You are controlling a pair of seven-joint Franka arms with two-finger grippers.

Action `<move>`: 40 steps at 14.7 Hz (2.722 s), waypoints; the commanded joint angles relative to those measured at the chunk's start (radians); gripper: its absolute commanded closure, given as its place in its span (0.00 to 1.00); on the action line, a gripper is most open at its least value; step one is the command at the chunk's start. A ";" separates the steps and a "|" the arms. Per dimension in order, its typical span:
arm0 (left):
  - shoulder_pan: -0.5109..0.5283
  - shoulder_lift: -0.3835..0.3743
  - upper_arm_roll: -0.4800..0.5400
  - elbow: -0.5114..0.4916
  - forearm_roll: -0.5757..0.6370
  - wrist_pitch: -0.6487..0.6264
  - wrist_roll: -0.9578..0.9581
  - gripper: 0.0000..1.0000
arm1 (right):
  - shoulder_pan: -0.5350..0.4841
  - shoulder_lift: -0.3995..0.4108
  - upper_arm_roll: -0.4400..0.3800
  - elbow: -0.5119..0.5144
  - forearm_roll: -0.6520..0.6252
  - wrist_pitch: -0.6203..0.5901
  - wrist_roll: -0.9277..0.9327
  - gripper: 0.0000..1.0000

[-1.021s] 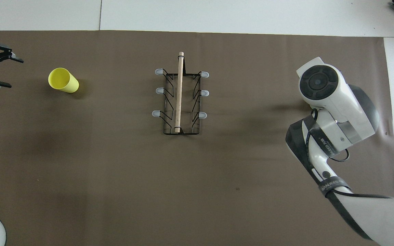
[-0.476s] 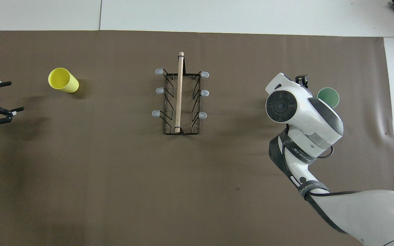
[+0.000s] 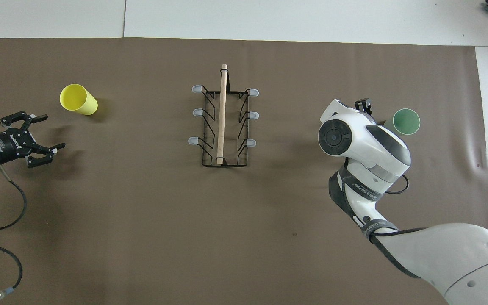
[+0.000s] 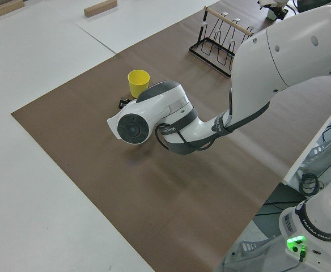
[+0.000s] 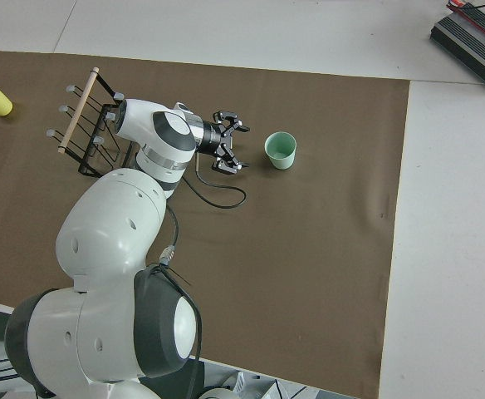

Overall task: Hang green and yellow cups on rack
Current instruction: 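Move the left gripper to the yellow cup while the right gripper approaches the green cup, then grasp the yellow cup with the left gripper while the right gripper grasps the green cup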

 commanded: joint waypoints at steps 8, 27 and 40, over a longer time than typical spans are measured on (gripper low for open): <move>-0.087 -0.028 0.003 -0.099 -0.301 0.165 -0.021 0.00 | 0.033 0.055 0.004 -0.009 -0.206 -0.148 0.001 0.00; -0.171 0.033 -0.002 -0.027 -0.612 0.263 -0.025 0.00 | -0.020 0.055 0.003 -0.087 -0.465 -0.139 0.112 0.00; -0.174 0.113 -0.002 0.068 -0.665 0.247 -0.018 0.00 | -0.103 0.054 0.003 -0.126 -0.653 -0.071 0.167 1.00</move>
